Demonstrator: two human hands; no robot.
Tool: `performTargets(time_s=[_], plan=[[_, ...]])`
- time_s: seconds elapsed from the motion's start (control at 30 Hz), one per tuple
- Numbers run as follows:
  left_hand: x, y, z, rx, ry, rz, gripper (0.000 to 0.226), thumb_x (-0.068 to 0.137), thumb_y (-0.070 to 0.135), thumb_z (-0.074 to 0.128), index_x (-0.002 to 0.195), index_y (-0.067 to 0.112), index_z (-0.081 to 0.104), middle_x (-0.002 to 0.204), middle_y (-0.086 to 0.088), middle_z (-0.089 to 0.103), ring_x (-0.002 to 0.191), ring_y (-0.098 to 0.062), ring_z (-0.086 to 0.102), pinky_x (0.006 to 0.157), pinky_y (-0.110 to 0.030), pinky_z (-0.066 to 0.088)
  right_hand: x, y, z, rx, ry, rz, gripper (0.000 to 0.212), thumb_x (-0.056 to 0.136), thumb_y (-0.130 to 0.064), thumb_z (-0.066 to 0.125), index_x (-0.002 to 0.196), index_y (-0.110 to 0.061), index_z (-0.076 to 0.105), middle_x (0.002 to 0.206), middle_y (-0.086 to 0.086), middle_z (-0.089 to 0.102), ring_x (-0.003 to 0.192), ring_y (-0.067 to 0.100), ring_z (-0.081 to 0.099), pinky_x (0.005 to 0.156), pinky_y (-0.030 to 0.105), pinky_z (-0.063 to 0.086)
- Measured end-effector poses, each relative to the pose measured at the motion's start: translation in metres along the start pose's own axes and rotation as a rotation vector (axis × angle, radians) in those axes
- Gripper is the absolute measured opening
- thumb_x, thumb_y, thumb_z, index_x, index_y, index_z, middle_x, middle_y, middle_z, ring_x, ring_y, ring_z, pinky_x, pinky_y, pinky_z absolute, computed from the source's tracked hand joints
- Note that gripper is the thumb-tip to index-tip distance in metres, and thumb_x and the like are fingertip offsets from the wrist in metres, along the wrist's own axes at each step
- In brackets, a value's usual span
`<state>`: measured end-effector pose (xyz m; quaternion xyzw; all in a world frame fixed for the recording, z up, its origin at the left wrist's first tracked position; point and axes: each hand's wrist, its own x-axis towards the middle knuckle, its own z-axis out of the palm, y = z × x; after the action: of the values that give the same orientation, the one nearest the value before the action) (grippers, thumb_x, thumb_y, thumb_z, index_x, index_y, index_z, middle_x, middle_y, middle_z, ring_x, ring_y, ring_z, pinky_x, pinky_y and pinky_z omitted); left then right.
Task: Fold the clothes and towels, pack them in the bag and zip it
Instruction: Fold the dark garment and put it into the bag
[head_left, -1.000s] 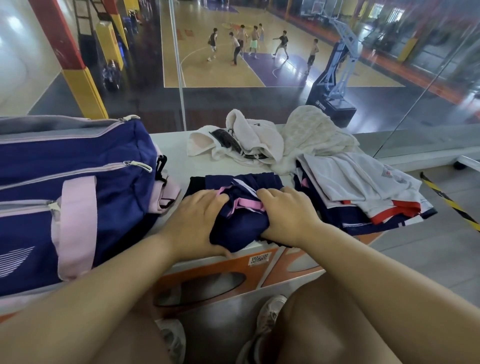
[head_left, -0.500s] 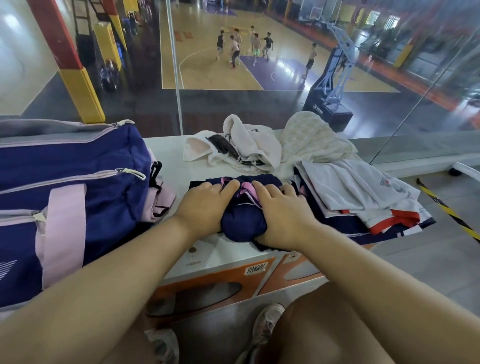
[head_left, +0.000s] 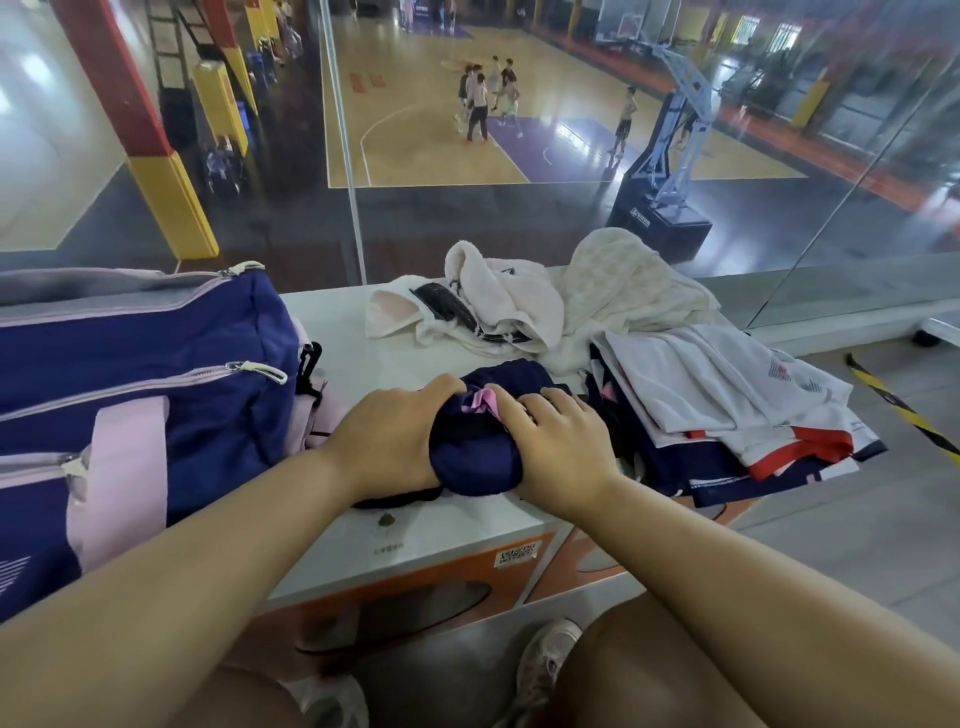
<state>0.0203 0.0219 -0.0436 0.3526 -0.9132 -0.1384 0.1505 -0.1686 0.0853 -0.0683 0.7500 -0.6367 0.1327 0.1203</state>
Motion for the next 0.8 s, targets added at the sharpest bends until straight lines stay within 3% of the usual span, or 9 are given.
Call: performTargets(time_s=[0.07,0.17,0.23,0.33,0.47,0.53,0.63,0.73,0.8], plan=[[-0.005,0.002,-0.002,-0.032,-0.012,-0.065,0.058,0.069,0.033,0.071,0.118,0.023,0.041,0.101,-0.002,0.067,0.087,-0.031,0.062,0.066,-0.034,0.043,0.006,-0.002,-0.01,-0.036,-0.101,-0.011,0.072,0.061,-0.028,0.072,0.129,-0.024,0.048,0.081,0.006,0.066,0.073,0.034,0.063,0.057,0.035,0.047],[-0.016,0.004,-0.008,-0.1,-0.042,-0.091,0.068,0.071,0.038,0.069,0.129,0.033,0.034,0.118,0.006,0.06,0.103,-0.021,0.059,0.08,-0.034,0.048,0.018,-0.007,-0.03,-0.072,-0.197,-0.03,0.075,0.073,-0.039,0.067,0.137,-0.033,0.03,0.098,0.003,0.063,0.09,0.033,0.061,0.06,0.032,0.039],[-0.027,0.002,-0.016,-0.125,-0.062,-0.066,0.075,0.074,0.042,0.068,0.137,0.041,0.026,0.127,0.013,0.052,0.113,-0.011,0.052,0.089,-0.029,0.046,0.023,-0.01,-0.042,-0.071,-0.212,-0.02,0.07,0.074,-0.045,0.066,0.133,-0.033,0.03,0.102,0.001,0.063,0.095,0.031,0.061,0.061,0.031,0.037],[-0.052,-0.005,-0.037,-0.027,-0.044,-0.069,0.076,0.079,0.044,0.065,0.142,0.04,0.022,0.134,0.018,0.044,0.117,-0.005,0.046,0.094,-0.027,0.044,0.023,-0.012,-0.055,-0.036,-0.218,0.017,0.055,0.073,-0.043,0.064,0.12,-0.033,0.036,0.102,-0.001,0.065,0.093,0.029,0.062,0.062,0.032,0.036],[-0.087,-0.012,-0.071,0.101,0.104,-0.121,0.059,0.082,0.046,0.063,0.136,0.035,0.041,0.129,0.018,0.05,0.109,-0.004,0.05,0.09,-0.017,0.037,0.025,-0.012,-0.074,0.076,-0.25,0.135,0.061,0.061,-0.049,0.067,0.113,-0.033,0.039,0.092,-0.002,0.065,0.085,0.03,0.062,0.067,0.033,0.047],[-0.103,-0.02,-0.087,0.2,0.197,-0.159,0.056,0.079,0.052,0.06,0.131,0.033,0.048,0.125,0.013,0.058,0.115,-0.011,0.054,0.094,-0.024,0.041,0.027,-0.016,-0.083,0.214,-0.205,0.205,0.064,0.052,-0.048,0.069,0.109,-0.034,0.041,0.082,-0.004,0.064,0.076,0.028,0.062,0.069,0.038,0.053],[-0.125,-0.038,-0.11,0.349,0.285,-0.296,0.053,0.077,0.055,0.058,0.123,0.029,0.054,0.116,0.005,0.064,0.105,-0.021,0.059,0.089,-0.038,0.049,0.033,-0.024,-0.096,0.39,-0.103,0.274,0.059,0.048,-0.046,0.069,0.1,-0.036,0.041,0.073,-0.005,0.064,0.068,0.023,0.062,0.065,0.039,0.054],[-0.144,-0.054,-0.125,0.471,0.218,-0.498,0.063,0.073,0.069,0.051,0.119,0.026,0.056,0.112,0.003,0.063,0.103,-0.025,0.058,0.084,-0.042,0.05,0.039,-0.04,-0.111,0.455,-0.035,0.285,0.05,0.055,-0.041,0.072,0.096,-0.034,0.043,0.073,-0.004,0.065,0.061,0.016,0.061,0.056,0.033,0.051],[-0.153,-0.06,-0.127,0.383,0.066,-0.63,0.06,0.075,0.072,0.05,0.12,0.031,0.053,0.112,0.007,0.059,0.104,-0.019,0.057,0.085,-0.036,0.047,0.042,-0.049,-0.118,0.49,0.021,0.279,0.046,0.056,-0.037,0.073,0.093,-0.027,0.047,0.075,-0.001,0.065,0.056,0.011,0.061,0.049,0.026,0.048]])
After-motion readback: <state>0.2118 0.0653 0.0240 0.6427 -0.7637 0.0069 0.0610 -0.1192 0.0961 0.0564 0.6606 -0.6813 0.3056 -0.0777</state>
